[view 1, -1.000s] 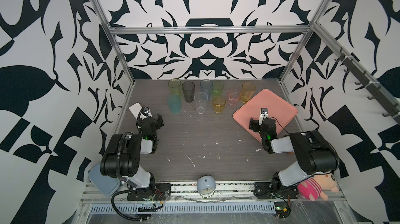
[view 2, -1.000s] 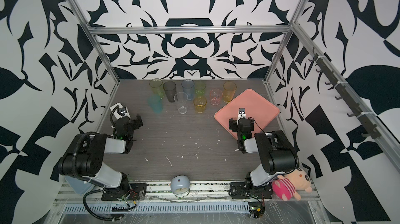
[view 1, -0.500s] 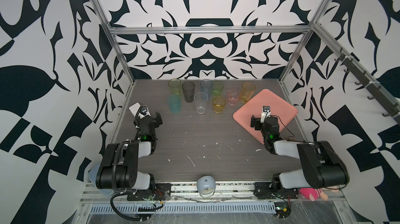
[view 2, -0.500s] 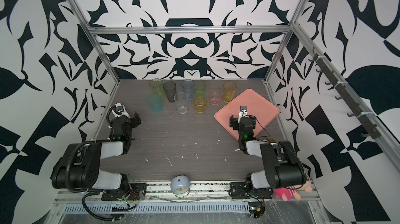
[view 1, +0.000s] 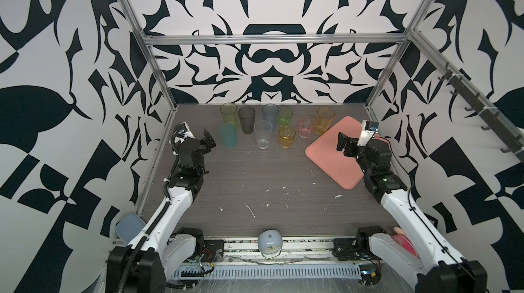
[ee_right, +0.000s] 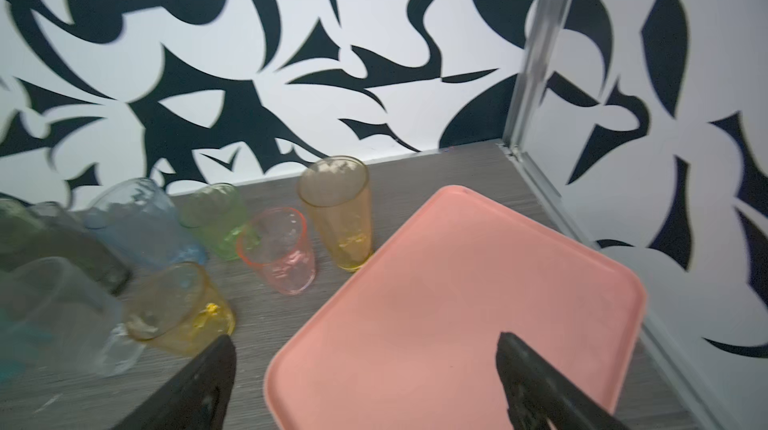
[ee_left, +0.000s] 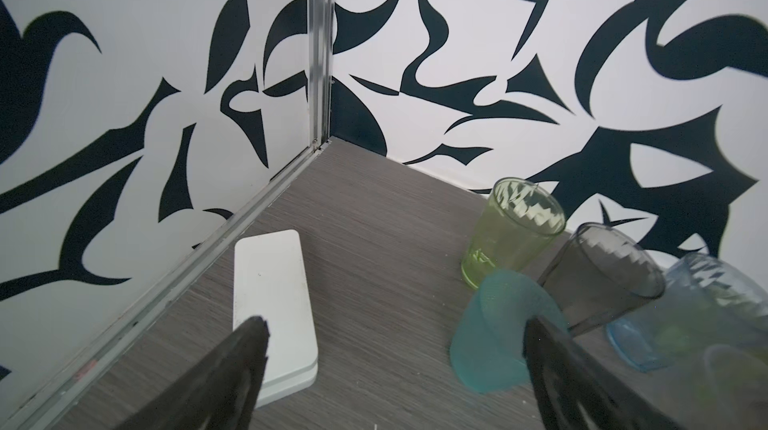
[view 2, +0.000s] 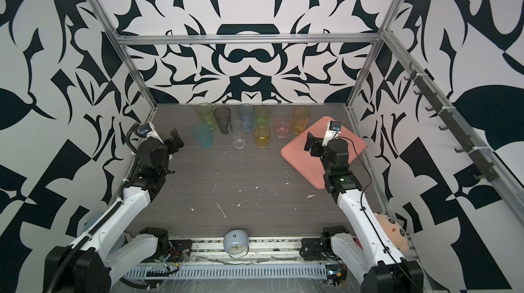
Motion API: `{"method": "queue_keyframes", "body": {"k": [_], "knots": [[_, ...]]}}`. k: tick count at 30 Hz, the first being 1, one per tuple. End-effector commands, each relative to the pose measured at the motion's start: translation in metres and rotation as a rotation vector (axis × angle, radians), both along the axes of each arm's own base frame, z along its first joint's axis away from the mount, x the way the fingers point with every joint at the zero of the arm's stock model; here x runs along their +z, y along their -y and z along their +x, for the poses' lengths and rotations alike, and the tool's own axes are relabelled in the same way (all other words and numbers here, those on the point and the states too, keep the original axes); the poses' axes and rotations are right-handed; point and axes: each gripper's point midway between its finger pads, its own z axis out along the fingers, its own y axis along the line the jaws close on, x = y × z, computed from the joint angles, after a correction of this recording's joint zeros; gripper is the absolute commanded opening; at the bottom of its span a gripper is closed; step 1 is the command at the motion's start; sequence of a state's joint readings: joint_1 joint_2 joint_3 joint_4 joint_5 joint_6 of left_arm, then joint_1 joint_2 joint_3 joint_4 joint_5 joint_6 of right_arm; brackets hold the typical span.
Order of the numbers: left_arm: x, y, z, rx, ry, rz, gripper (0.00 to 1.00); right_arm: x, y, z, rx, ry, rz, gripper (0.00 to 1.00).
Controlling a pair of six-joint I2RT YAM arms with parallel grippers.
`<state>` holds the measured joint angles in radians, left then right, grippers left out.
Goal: Place the glasses into the tray
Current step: 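Reach the right gripper to the pink tray's nearest corner and grip its rim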
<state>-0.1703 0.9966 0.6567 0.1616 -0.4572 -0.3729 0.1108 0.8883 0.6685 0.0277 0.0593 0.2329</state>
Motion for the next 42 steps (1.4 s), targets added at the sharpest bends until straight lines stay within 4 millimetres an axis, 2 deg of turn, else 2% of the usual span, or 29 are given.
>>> {"method": "queue_keyframes", "body": {"k": [1,4,7,10,15,19,24,29,37,42], "knots": [[-0.033,0.023,-0.016,-0.080,-0.187,-0.182,0.99,-0.034,-0.025,-0.019,0.114,-0.205,0.112,0.96],[-0.031,0.052,-0.017,-0.220,-0.202,-0.290,0.99,-0.058,-0.034,-0.022,0.146,-0.331,0.141,0.91],[-0.031,0.072,-0.022,-0.328,-0.233,-0.346,0.99,-0.087,-0.036,-0.024,0.141,-0.447,0.130,0.90],[-0.033,0.081,-0.028,-0.371,-0.280,-0.365,0.99,-0.113,-0.035,-0.023,0.112,-0.549,0.084,0.89],[-0.031,0.095,-0.034,-0.468,-0.285,-0.354,0.99,-0.142,-0.037,-0.019,0.083,-0.654,-0.025,0.88],[-0.033,0.096,-0.038,-0.489,-0.265,-0.349,0.99,-0.157,-0.041,-0.014,0.085,-0.709,-0.045,0.81],[-0.031,0.102,-0.041,-0.530,-0.276,-0.347,0.99,-0.170,-0.042,-0.009,0.066,-0.744,-0.106,0.80],[-0.025,0.102,-0.043,-0.533,-0.261,-0.352,1.00,-0.184,-0.047,-0.008,0.074,-0.783,-0.119,0.76],[-0.021,0.104,-0.050,-0.547,-0.263,-0.362,1.00,-0.205,-0.052,-0.010,0.067,-0.841,-0.122,0.61],[-0.019,0.095,-0.053,-0.500,-0.252,-0.348,0.99,-0.215,-0.057,-0.010,0.076,-0.863,-0.118,0.53]]}}
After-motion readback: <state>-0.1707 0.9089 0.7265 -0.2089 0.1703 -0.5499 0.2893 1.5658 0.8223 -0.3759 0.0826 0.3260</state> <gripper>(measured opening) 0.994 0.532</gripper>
